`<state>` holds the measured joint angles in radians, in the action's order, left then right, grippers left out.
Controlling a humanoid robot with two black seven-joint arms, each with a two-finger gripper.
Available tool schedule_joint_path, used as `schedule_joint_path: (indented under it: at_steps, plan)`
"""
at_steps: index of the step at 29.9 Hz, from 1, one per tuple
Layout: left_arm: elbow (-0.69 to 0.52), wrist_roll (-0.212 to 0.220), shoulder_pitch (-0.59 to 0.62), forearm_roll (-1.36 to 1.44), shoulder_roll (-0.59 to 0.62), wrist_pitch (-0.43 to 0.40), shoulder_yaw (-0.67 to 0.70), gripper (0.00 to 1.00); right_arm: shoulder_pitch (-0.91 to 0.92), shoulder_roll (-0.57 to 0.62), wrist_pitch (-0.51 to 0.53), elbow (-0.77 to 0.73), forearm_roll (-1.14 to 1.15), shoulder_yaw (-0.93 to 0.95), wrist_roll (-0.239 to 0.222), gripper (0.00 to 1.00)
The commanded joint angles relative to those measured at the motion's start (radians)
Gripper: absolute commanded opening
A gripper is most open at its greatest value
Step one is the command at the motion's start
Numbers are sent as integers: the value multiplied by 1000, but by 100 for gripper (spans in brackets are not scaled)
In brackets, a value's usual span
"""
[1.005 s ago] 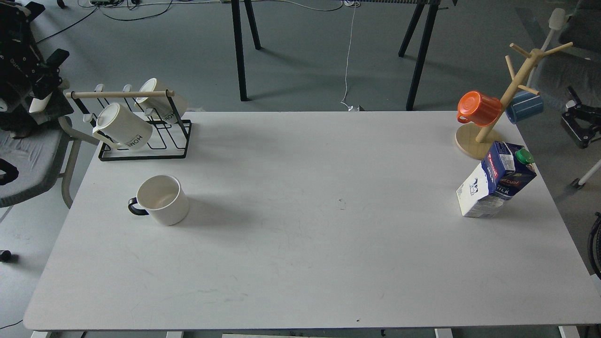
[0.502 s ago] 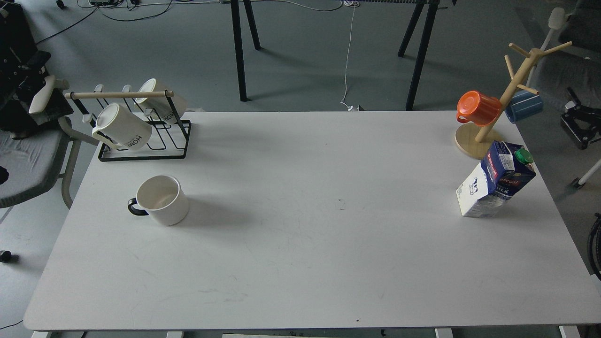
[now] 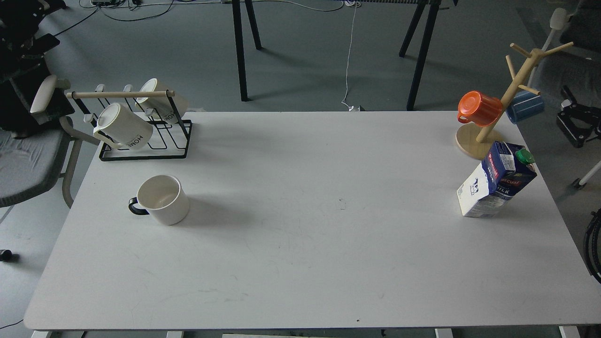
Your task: Place cup and milk with both arms
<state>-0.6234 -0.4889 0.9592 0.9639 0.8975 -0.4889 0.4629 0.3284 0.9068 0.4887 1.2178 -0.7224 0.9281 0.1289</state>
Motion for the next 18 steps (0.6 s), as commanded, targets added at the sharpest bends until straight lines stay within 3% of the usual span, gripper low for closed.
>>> schedule_joint_path:
  at_steps: [1,4,6,14,18]
  plan:
    - [-217,0,3,241,76,0,-3,100,3,1,0,-1,0,0,0,97]
    - [-373,0,-14,465,126,0,-15,100,3,3,0,-1,0,0,-2,96]
    - [-415,0,-49,618,150,0,-50,100,1,1,0,-1,0,-2,-2,97]
    - [-375,0,-137,835,112,4,-179,98,-9,-2,0,-3,1,-3,-2,97]
    - [-270,0,-138,839,31,10,-184,98,-11,-19,0,-3,1,-5,-2,97]
